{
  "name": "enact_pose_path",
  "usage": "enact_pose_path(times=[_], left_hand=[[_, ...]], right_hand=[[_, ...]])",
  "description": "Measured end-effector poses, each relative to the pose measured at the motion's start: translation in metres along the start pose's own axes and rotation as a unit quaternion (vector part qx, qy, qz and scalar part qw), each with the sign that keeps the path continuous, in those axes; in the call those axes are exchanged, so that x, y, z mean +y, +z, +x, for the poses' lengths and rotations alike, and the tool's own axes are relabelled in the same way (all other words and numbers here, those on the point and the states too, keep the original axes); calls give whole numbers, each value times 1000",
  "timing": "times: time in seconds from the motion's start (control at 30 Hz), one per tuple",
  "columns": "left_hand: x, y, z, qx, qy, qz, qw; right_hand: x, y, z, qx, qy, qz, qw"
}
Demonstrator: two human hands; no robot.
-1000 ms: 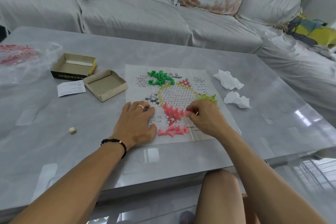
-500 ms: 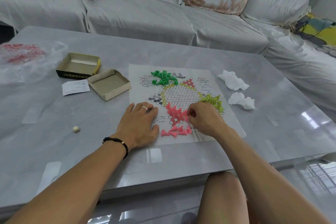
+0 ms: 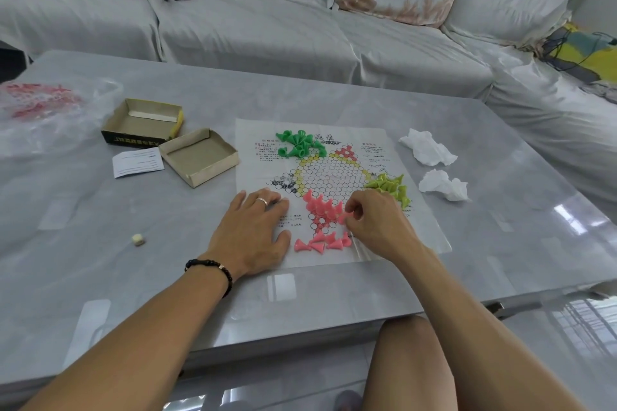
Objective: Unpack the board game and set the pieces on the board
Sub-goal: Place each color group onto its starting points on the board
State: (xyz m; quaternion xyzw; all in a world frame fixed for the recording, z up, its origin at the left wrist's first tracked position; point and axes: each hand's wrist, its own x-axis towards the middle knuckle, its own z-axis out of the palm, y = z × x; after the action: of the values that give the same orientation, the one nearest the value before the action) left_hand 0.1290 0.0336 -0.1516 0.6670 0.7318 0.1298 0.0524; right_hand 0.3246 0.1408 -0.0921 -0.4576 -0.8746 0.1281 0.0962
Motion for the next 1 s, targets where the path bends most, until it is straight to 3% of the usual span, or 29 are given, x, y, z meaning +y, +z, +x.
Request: enact_pose_path(times=[0.2, 0.5, 1.0], left_hand=[[4, -3, -5, 60, 24, 27, 998], [5, -6, -6, 35, 16, 13, 999], [0, 1, -29, 18, -22, 1, 1000]], right_hand=[[0, -1, -15, -76, 36, 32, 996], [0, -4, -18, -127, 44, 60, 989], [-16, -10, -9, -20, -34, 100, 994]])
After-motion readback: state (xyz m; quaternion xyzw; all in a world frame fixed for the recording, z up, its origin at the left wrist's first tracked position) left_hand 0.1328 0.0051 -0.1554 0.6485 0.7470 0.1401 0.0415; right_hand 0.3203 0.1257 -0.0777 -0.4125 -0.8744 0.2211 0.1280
